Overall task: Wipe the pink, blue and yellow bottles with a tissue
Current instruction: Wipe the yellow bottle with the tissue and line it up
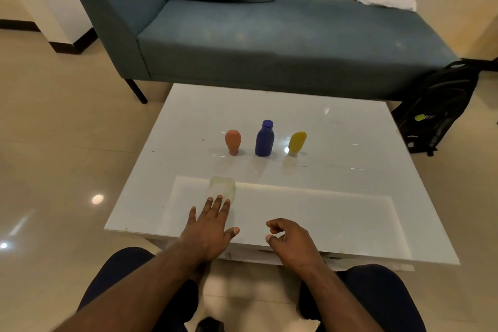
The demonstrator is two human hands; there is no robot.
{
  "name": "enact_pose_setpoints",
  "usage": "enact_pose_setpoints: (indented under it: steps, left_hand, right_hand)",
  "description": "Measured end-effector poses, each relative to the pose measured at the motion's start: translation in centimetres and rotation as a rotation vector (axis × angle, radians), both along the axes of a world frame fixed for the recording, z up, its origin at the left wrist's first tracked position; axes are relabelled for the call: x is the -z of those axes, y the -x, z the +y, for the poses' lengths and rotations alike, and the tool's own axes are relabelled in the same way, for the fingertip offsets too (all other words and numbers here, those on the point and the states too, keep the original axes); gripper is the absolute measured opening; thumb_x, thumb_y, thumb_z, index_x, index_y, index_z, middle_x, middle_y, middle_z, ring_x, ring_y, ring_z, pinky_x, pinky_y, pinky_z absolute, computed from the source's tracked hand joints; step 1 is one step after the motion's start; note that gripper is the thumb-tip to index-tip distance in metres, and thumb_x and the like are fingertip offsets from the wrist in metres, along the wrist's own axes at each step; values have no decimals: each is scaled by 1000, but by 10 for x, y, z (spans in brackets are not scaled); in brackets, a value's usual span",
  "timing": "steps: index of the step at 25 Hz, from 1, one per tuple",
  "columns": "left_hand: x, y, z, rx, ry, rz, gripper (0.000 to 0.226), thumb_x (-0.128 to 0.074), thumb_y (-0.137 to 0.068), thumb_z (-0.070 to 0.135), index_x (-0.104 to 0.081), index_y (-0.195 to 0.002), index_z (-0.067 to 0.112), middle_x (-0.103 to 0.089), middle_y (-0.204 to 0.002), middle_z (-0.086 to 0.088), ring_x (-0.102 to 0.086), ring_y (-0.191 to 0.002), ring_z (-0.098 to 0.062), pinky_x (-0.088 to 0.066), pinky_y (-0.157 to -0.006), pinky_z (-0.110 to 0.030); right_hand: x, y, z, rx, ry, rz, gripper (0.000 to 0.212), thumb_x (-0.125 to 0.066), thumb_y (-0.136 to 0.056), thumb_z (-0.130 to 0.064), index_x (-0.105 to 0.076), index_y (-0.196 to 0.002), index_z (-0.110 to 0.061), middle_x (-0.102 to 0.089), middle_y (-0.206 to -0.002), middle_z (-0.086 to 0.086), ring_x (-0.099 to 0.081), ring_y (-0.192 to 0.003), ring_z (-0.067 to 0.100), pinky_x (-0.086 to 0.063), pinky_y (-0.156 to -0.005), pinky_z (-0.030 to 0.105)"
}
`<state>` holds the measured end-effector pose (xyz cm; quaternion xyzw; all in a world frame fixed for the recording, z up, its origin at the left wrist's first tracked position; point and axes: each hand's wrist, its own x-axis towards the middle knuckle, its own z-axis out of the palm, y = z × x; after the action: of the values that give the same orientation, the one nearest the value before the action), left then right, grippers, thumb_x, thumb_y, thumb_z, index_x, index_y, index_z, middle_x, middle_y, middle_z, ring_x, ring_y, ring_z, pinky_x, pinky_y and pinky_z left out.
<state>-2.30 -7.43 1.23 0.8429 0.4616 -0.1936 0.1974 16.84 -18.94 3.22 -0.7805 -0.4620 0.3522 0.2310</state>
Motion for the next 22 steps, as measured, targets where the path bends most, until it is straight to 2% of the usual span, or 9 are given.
enact_pose_setpoints:
  steps: [8, 14, 17, 22]
  left_hand:
    - [-34, 23, -67, -9, -12, -42, 76, -30, -105, 55, 3, -162, 18, 6, -172, -7, 6, -158, -28, -4, -126, -54]
    - [-49, 17, -84, -6, -97, -100, 78, -31, -105, 53, 8, -162, 17, 11, -171, -6, 13, -157, -27, 0, -126, -54]
    - [-36, 3, -81, -27, -115, -117, 77, -29, -105, 53, 11, -161, 18, 15, -171, -6, 15, -156, -26, 1, -126, -54]
    - [1, -14, -62, -19, -154, -82, 80, -27, -105, 55, 18, -159, 17, 23, -167, -5, 17, -156, -28, 7, -123, -52]
  right_hand:
    - [-29, 11, -45, -59, -9, -146, 39, -61, -89, -30, -56, -127, -27, -59, -117, -8, -55, -98, 5, -43, -86, 20]
    - [-42, 15, -58, -54, -21, -317, 54, -57, -90, -32, -43, -140, -20, -48, -137, 1, -45, -125, 18, -40, -102, 30]
    - [-34, 14, -49, -60, -33, -424, 60, -53, -91, -33, -33, -146, -17, -40, -144, 2, -37, -131, 21, -36, -106, 33]
    - [-11, 14, -19, -63, -22, -480, 67, -53, -92, -32, -23, -149, -15, -26, -156, 6, -21, -143, 22, -22, -115, 32]
